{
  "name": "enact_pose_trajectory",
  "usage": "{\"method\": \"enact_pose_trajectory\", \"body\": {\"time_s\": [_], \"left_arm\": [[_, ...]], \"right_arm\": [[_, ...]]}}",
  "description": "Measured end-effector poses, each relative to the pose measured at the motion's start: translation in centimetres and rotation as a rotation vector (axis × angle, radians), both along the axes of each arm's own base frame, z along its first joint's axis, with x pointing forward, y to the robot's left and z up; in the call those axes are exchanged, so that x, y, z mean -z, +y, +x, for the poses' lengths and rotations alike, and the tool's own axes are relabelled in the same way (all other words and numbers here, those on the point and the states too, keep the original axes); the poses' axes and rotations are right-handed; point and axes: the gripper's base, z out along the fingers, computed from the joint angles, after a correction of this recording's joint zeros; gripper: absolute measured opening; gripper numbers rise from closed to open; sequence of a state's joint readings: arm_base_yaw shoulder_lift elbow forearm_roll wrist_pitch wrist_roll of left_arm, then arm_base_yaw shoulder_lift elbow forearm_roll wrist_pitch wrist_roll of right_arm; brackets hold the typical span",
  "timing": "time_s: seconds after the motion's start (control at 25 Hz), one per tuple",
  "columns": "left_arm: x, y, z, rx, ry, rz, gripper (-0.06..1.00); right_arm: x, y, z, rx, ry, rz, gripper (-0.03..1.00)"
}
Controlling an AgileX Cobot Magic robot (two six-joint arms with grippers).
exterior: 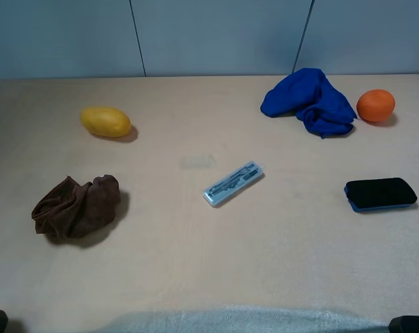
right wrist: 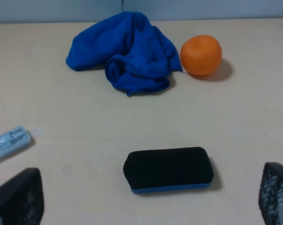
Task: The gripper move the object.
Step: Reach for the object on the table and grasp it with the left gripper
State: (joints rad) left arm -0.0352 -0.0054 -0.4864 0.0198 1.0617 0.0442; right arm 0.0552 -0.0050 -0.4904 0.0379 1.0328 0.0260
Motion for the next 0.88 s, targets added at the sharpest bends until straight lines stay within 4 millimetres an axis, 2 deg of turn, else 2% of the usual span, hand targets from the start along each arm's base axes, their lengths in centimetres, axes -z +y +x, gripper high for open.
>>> {"method": "enact_pose_trajectory", "body": {"time_s": [0.88], "left_arm": [[0.0, 0.04, 0.0, -0.002, 0.0, 0.004, 0.99]], "right_arm": [[0.0, 0.0, 0.0, 0.0, 0.0, 0.0, 0.69]]}}
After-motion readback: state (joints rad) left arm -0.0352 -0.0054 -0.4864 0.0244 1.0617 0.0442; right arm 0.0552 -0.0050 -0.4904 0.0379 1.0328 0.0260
